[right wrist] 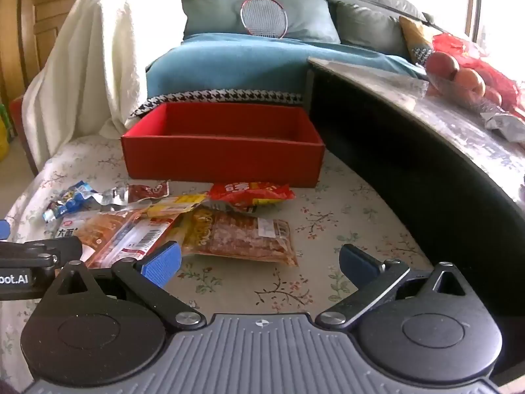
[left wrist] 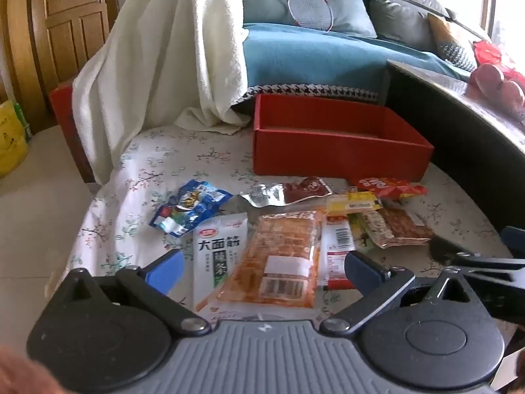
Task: Organize snacks
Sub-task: 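Move both grippers toward the scattered snack packets on the table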
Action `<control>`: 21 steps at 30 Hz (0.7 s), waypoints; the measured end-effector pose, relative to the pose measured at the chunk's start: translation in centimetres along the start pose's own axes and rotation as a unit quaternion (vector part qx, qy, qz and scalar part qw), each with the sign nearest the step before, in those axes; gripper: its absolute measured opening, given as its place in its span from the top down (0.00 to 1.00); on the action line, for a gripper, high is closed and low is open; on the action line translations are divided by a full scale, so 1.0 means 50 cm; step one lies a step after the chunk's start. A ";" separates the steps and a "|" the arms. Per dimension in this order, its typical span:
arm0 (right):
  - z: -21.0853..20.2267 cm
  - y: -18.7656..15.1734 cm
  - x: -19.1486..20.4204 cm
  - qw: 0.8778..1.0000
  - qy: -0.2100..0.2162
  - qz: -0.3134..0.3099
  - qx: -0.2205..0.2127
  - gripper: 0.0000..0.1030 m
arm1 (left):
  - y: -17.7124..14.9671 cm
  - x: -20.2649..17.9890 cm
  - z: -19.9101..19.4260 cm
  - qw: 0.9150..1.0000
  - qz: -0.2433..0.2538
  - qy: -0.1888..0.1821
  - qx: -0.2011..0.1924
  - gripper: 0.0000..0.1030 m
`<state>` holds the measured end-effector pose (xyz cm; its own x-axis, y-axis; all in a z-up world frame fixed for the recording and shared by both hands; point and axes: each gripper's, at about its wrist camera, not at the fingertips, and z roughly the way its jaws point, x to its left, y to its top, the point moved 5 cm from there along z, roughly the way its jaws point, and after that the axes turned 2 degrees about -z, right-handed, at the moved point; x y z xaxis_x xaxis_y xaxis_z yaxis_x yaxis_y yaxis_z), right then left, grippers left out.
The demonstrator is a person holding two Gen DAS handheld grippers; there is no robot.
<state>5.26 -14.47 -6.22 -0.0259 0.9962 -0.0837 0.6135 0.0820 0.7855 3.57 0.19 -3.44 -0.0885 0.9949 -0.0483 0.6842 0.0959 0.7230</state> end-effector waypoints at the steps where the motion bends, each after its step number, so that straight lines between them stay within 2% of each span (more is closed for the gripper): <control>1: 0.001 0.003 -0.003 1.000 0.001 0.005 -0.003 0.00 | 0.000 0.002 0.001 1.000 0.003 0.006 -0.002 0.04; 2: 0.005 0.006 -0.006 1.000 0.000 0.008 -0.006 0.00 | -0.010 0.001 -0.001 1.000 0.007 0.014 -0.007 0.04; 3: -0.015 0.005 -0.007 0.999 -0.004 0.005 -0.033 0.00 | -0.014 0.010 0.001 1.000 0.001 0.011 -0.003 0.04; 4: -0.026 0.004 -0.008 0.999 -0.008 0.002 -0.040 0.00 | -0.015 0.012 0.001 1.000 -0.003 0.012 0.005 0.04; 9: -0.047 0.005 0.010 0.999 -0.013 -0.007 -0.028 0.00 | -0.019 0.020 0.012 1.000 0.001 0.014 0.026 0.04; 21: -0.036 -0.008 0.030 1.000 -0.008 -0.015 -0.011 0.00 | -0.021 0.011 0.017 0.999 0.004 0.015 0.028 0.04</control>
<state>3.55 -12.96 -5.57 -0.0317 0.9926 -0.1170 0.5944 0.1128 0.7962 3.41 0.66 -4.81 -0.1042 0.9943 -0.0209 0.7238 0.0902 0.6840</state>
